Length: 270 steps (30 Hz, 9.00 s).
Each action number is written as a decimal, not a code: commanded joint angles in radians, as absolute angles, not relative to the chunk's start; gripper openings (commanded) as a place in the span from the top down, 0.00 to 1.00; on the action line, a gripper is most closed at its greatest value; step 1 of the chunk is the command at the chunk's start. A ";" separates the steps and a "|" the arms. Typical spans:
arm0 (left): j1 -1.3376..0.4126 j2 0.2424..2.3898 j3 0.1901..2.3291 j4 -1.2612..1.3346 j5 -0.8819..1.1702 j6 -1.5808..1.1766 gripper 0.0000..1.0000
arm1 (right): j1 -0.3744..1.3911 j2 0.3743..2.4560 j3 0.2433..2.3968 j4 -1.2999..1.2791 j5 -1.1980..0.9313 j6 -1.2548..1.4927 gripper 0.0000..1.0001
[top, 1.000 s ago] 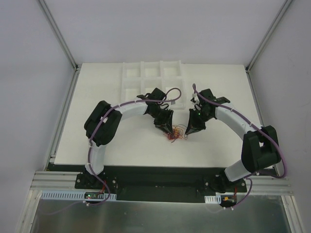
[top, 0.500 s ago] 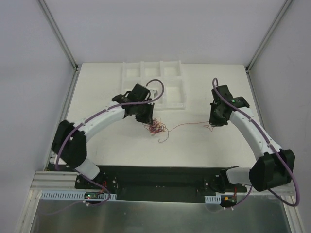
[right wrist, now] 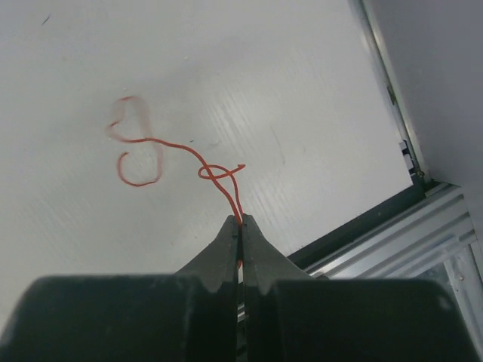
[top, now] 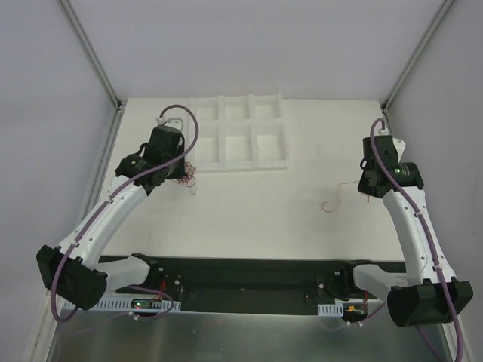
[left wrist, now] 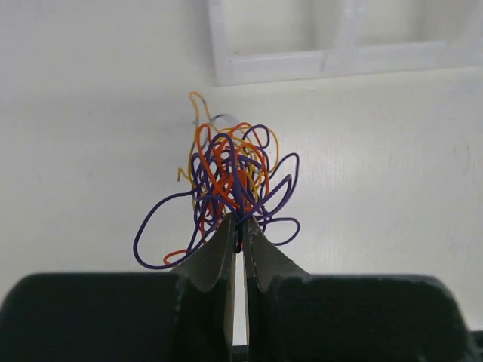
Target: Untangle the cables
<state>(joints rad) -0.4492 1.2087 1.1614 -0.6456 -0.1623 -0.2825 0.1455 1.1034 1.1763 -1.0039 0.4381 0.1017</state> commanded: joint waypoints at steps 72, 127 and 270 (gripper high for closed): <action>-0.578 0.888 1.135 -0.658 -0.239 -0.335 0.01 | 0.357 1.867 1.916 -0.586 -0.177 0.218 0.99; -0.328 1.238 1.088 -0.842 0.049 -0.571 0.08 | 0.420 1.699 1.600 -0.804 -0.096 0.083 0.43; -0.063 1.600 0.791 -0.488 0.296 -0.471 0.23 | 0.736 1.238 2.444 -0.583 0.258 0.017 1.00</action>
<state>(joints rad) -0.1398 1.5742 0.8101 -0.4427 0.4366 -0.5594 0.7368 1.2461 2.4161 -0.6323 0.2058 0.0620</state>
